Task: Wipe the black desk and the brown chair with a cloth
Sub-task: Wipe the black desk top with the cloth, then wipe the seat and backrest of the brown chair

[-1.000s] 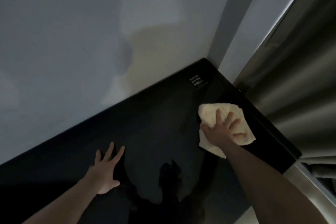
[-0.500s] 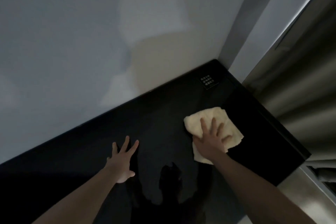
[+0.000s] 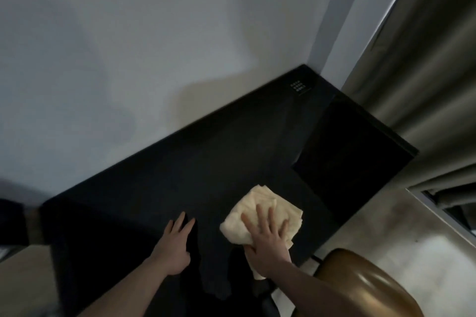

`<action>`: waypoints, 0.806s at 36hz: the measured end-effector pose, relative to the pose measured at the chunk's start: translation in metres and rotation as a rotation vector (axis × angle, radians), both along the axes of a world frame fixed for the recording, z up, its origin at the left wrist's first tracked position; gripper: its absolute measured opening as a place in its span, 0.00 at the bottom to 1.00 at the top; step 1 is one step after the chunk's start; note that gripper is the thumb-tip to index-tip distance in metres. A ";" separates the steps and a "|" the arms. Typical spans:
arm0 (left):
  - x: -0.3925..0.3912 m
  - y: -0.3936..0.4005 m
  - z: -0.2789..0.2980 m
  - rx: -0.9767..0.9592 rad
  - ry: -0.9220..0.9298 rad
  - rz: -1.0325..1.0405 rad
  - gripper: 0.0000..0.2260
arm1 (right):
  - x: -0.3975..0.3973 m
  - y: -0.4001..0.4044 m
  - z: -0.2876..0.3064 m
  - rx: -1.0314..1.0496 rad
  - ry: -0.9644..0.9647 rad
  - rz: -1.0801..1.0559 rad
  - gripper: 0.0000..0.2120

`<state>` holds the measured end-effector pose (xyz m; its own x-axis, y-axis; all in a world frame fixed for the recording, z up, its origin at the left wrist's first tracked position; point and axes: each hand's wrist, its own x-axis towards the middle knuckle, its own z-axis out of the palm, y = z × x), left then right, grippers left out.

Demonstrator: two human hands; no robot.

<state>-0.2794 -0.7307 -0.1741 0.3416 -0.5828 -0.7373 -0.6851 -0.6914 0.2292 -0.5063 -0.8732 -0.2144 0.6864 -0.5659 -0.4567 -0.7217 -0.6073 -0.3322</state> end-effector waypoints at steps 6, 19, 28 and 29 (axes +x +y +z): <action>-0.016 0.086 0.005 0.008 -0.003 -0.043 0.39 | -0.017 0.103 0.010 0.031 -0.040 -0.035 0.35; -0.084 0.126 0.029 -0.182 0.045 -0.071 0.35 | -0.077 0.172 0.057 0.531 -0.669 -0.922 0.10; -0.199 0.105 0.019 -0.341 0.165 -0.159 0.30 | -0.215 0.179 0.054 0.667 -0.890 -1.392 0.11; -0.214 0.102 0.015 -0.329 0.184 -0.160 0.30 | -0.233 0.177 0.054 0.632 -0.874 -1.405 0.11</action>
<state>-0.4937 -0.6284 -0.1590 0.1077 -0.8329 -0.5429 -0.7050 -0.4490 0.5490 -0.7397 -0.6963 -0.1607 0.0238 -0.7858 -0.6181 -0.0368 0.6171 -0.7860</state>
